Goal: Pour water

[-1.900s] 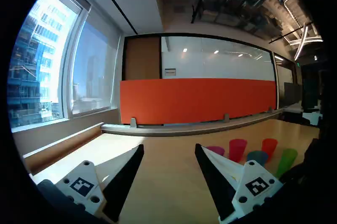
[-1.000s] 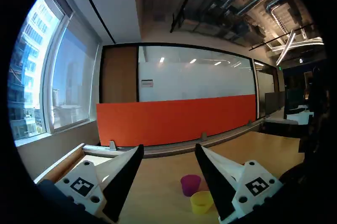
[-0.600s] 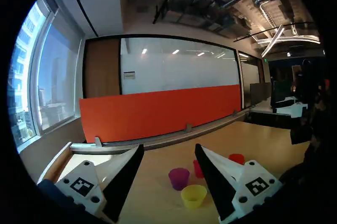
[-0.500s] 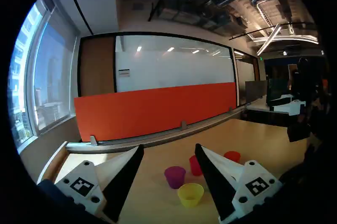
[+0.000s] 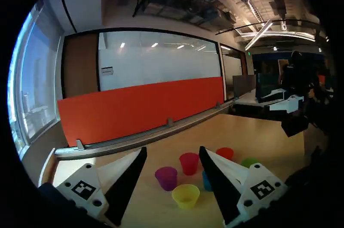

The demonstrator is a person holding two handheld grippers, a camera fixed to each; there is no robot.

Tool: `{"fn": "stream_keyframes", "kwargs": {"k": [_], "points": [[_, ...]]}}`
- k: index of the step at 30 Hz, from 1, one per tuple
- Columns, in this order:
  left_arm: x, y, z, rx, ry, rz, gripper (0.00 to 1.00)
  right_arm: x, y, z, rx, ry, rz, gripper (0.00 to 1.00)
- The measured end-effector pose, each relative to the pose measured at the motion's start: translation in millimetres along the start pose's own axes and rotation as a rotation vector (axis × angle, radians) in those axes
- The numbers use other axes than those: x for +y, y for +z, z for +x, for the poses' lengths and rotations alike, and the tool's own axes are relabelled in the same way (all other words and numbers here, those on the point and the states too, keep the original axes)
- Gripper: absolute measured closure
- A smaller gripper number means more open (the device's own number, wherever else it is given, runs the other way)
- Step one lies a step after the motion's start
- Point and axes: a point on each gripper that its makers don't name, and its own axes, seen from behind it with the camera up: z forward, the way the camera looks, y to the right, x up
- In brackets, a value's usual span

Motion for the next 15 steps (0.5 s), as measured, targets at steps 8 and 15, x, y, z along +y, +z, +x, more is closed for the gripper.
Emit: {"fn": "stream_keyframes", "kwargs": {"k": [8,15], "points": [[11.6,6.7,-9.6,-0.023,-0.014,-0.074,0.1,-8.8,2.5,-11.1,-0.042,0.011,0.065,0.0],[18.2,15.7,-13.8,-0.041,0.003,-0.105,0.1,-19.3,1.6,-29.9,-0.092,-0.032,0.115,0.0]]}}
